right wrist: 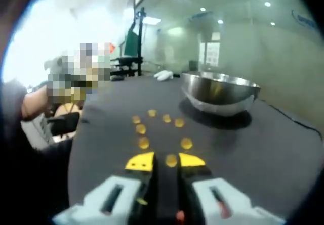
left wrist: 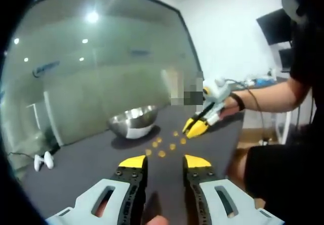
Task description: Pick up the QQ candy scattered on the table and place it into the stainless steel bowl on the table
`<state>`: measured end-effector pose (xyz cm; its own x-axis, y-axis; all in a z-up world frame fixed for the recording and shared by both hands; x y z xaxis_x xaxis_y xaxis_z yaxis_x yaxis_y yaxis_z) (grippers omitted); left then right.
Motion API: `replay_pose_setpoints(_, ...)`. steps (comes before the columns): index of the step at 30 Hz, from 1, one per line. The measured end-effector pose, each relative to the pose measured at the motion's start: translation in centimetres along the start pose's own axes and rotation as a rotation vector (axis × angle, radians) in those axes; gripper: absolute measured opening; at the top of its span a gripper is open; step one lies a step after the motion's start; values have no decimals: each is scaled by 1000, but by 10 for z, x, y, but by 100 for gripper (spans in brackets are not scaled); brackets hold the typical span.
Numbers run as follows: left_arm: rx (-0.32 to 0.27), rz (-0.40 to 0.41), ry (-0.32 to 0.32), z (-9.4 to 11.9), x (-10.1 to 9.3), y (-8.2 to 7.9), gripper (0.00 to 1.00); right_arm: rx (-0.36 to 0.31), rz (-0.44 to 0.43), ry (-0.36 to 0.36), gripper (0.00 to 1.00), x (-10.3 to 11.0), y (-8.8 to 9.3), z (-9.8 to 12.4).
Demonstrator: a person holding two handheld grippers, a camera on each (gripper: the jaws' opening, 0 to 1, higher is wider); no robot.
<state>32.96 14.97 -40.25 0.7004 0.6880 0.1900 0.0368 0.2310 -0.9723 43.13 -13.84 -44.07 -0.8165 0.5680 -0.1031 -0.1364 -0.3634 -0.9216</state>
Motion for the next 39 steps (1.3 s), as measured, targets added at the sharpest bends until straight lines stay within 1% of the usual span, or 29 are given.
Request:
replay_pose_setpoints(3, 1, 0, 0, 0, 0, 0, 29, -1, -1, 3, 16, 0, 0, 0)
replay_pose_setpoints(7, 0, 1, -2, 0, 0, 0, 29, 3, 4, 19, 10, -2, 1, 0)
replay_pose_setpoints(21, -3, 1, 2, 1, 0, 0, 29, 3, 26, 20, 9, 1, 0, 0)
replay_pose_setpoints(25, -1, -3, 5, 1, 0, 0, 29, 4, 21, 25, 9, 1, 0, 1)
replay_pose_setpoints(29, -1, -3, 5, 1, 1, 1, 29, -6, 32, 19, 9, 2, -1, 4)
replay_pose_setpoints(33, -4, -1, 7, 0, 1, 0, 29, -25, 36, 21, 9, 1, -8, 10)
replay_pose_setpoints(37, -8, -4, 12, -1, 1, -1, 29, -49, 44, 25, 9, -3, -21, 17)
replay_pose_setpoints(39, -9, -4, 12, -2, 1, -1, 29, -66, 55, 28, 9, -10, -25, 19)
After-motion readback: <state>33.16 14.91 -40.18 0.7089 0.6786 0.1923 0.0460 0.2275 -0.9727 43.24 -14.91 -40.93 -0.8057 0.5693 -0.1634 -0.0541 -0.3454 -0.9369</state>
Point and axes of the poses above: the point that each gripper's makers call its tool centre point, and the gripper's own axes: z roughly backward along the fingers, x roughly to its left, y roughly out of its underside, the point moved 10 cm from there along z, roughly backward along the fingers, and after that the axes turned 3 degrees about z, right-handed, at the moved point
